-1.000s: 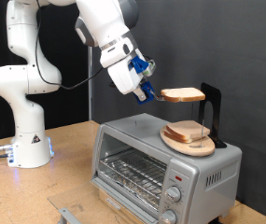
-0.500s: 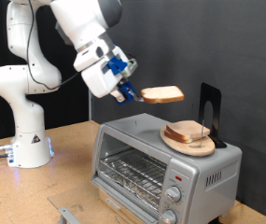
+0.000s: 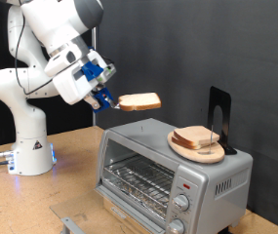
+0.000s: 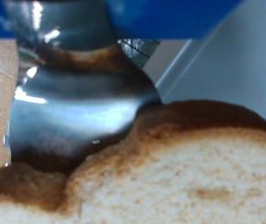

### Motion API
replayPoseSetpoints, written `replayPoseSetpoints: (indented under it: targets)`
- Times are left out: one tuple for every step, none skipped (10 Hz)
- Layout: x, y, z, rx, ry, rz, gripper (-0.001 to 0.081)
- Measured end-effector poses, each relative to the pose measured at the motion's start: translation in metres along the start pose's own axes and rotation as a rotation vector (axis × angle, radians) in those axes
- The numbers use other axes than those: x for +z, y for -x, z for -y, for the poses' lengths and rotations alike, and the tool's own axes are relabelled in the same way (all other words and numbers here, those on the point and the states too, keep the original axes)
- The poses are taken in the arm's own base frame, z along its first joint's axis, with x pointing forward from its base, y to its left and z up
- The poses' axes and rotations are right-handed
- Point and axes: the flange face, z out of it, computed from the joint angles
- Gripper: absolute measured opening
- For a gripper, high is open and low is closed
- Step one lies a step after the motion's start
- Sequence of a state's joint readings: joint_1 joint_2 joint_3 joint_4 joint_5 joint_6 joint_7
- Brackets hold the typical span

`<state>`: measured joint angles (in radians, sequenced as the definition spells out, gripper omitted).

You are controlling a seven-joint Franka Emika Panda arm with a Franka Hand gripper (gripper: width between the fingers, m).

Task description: Make a piece of toast with the oven

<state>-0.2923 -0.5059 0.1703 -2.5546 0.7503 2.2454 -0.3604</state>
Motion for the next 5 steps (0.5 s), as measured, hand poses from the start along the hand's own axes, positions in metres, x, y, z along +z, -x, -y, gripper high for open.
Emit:
replayPoseSetpoints:
  targets:
    - [-0.002, 0.004, -0.002, -0.005, 0.000, -0.003, 0.0403]
    - [-0.002, 0.004, -0.002, -0.004, -0.001, -0.002, 0.0403]
    - [-0.001, 0.005, -0.002, -0.003, -0.024, 0.001, 0.0403]
    - [-0.002, 0.005, -0.006, -0.011, -0.058, -0.010, 0.0403]
    - [-0.002, 0.007, -0.016, -0.020, -0.085, -0.032, 0.0403]
